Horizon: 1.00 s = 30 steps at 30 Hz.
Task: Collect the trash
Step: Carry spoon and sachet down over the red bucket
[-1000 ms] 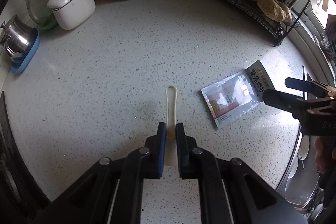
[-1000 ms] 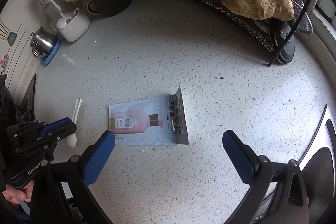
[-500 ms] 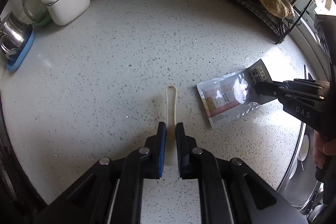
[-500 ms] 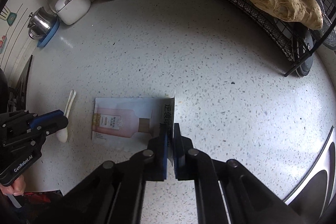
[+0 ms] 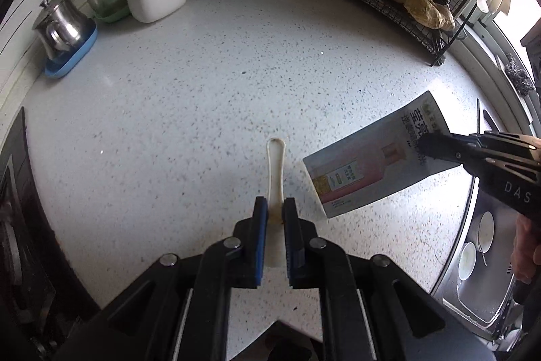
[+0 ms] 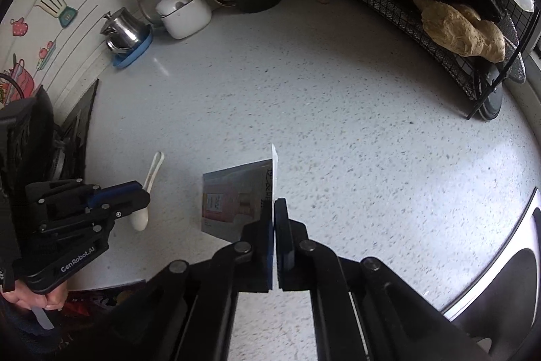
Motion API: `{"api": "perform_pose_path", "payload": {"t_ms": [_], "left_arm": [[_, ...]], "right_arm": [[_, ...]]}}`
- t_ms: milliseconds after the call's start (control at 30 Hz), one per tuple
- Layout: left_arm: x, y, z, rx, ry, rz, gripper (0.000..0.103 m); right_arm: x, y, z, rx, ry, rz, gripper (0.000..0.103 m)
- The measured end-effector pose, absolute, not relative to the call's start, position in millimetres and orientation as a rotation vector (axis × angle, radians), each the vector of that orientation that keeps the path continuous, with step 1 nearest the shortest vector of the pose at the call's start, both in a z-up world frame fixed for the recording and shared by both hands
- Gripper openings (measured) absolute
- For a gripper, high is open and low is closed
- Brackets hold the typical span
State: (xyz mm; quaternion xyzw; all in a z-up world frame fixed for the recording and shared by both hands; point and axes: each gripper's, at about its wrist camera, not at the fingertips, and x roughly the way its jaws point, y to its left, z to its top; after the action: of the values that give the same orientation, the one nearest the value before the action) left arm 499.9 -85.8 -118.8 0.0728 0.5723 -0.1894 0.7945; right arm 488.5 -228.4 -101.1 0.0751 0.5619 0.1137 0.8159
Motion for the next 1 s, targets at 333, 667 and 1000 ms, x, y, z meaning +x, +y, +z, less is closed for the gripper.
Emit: {"api": "perform_pose_path", "payload": {"t_ms": [333, 667, 1000], "left_arm": [[410, -5, -97, 0.079, 1.183, -0.305, 0.008], [287, 84, -87, 0.011, 1.140, -0.200, 0.008], [177, 159, -119, -0.043, 1.190, -0.125, 0.008]], "right_arm": [[425, -162, -86, 0.126, 1.174, 0.364, 0.001], [324, -48, -71, 0.019, 1.118, 0.481, 0.001], [225, 26, -104, -0.048, 1.154, 0.550, 0.001]]}}
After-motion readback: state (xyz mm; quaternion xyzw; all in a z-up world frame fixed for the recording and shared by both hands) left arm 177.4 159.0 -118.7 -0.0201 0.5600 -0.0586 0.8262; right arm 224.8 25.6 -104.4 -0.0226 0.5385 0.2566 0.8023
